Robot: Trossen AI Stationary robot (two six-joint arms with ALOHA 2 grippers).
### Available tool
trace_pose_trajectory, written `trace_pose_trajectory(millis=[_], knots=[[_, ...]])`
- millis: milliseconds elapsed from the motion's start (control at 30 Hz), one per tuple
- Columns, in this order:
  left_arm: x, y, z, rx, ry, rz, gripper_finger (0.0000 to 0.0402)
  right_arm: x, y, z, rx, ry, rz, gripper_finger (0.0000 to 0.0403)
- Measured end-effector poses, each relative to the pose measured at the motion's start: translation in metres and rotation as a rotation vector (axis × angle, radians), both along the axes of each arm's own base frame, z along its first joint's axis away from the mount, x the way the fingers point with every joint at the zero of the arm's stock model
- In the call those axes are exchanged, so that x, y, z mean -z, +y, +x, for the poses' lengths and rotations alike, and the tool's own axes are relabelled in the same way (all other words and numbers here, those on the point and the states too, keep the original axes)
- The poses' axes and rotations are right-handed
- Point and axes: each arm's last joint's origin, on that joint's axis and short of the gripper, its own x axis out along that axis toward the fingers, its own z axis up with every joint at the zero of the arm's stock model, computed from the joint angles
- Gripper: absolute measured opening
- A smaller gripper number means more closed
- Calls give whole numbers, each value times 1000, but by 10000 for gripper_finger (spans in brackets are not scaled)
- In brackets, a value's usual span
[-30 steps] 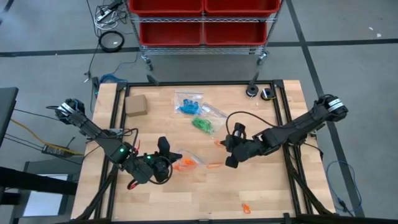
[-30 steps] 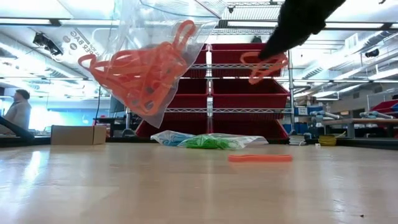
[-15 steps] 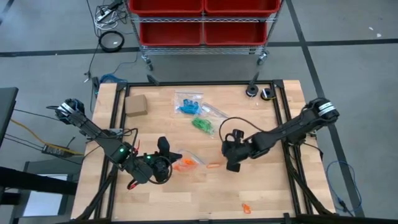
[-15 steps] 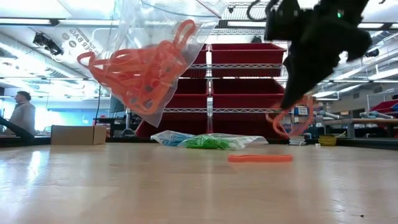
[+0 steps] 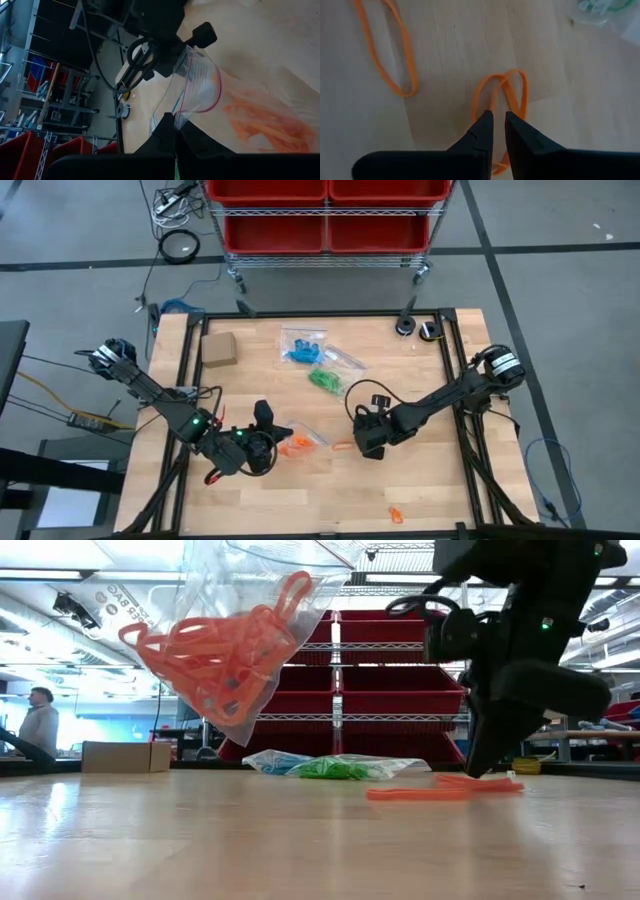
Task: Sort rubber bands
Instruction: Put the orange rubber band into the transparent zip bag
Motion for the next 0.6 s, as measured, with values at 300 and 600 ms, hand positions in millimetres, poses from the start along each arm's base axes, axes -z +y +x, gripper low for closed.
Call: trace_pose_trajectory(millis=[300, 600], knots=[[0, 0, 0, 0, 0, 0, 4, 5, 0, 0, 31, -66, 38, 39], [0, 0, 0, -1, 0, 0, 5, 8, -4, 5, 57, -121, 61, 81]])
